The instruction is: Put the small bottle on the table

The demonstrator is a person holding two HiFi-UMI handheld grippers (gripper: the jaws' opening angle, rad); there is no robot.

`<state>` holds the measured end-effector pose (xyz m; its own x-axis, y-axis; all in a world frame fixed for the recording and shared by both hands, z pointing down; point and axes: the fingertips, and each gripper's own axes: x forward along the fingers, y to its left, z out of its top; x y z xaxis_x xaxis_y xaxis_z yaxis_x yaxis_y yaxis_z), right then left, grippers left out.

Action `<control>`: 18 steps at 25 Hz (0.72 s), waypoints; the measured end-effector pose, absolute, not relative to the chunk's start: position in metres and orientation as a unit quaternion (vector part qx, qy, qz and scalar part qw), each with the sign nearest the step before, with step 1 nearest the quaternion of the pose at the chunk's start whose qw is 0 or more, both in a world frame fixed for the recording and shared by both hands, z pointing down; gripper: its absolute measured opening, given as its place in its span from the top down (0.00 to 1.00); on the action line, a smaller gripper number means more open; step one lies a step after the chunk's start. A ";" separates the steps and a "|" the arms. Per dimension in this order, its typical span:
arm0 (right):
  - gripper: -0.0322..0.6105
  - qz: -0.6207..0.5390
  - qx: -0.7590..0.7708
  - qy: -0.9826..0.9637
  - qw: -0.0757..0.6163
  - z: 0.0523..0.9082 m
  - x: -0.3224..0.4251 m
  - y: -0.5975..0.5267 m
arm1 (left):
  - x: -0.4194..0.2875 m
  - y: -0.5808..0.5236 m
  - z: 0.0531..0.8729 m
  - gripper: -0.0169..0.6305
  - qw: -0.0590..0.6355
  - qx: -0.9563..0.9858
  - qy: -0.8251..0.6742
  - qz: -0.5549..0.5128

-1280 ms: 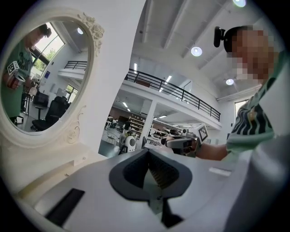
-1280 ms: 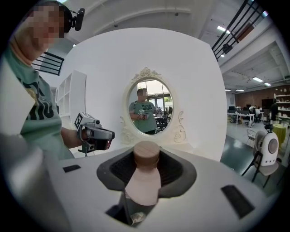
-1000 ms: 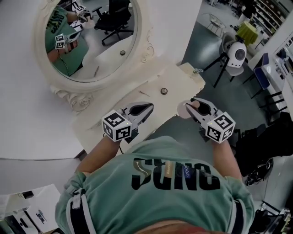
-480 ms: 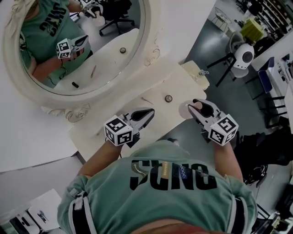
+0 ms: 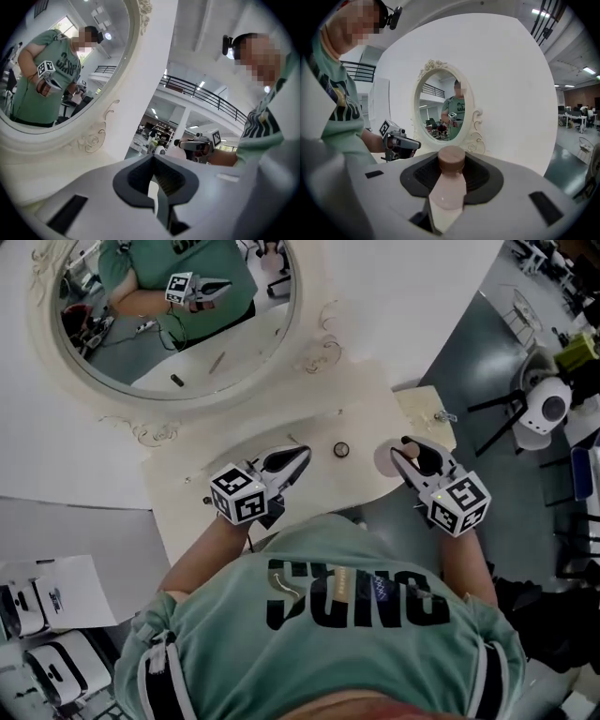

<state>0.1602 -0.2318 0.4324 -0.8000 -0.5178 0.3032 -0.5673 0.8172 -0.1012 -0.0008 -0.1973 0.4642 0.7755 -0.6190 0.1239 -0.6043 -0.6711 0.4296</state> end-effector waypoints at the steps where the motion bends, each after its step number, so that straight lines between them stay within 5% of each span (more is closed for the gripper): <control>1: 0.76 0.093 0.281 -0.946 0.135 0.434 0.167 -0.234 | 0.008 -0.198 0.462 0.96 0.224 0.912 -0.343 -0.014; 18: 0.76 0.074 0.274 -0.947 0.151 0.427 0.161 -0.253 | 0.011 -0.222 0.441 0.96 0.167 0.915 -0.367 -0.012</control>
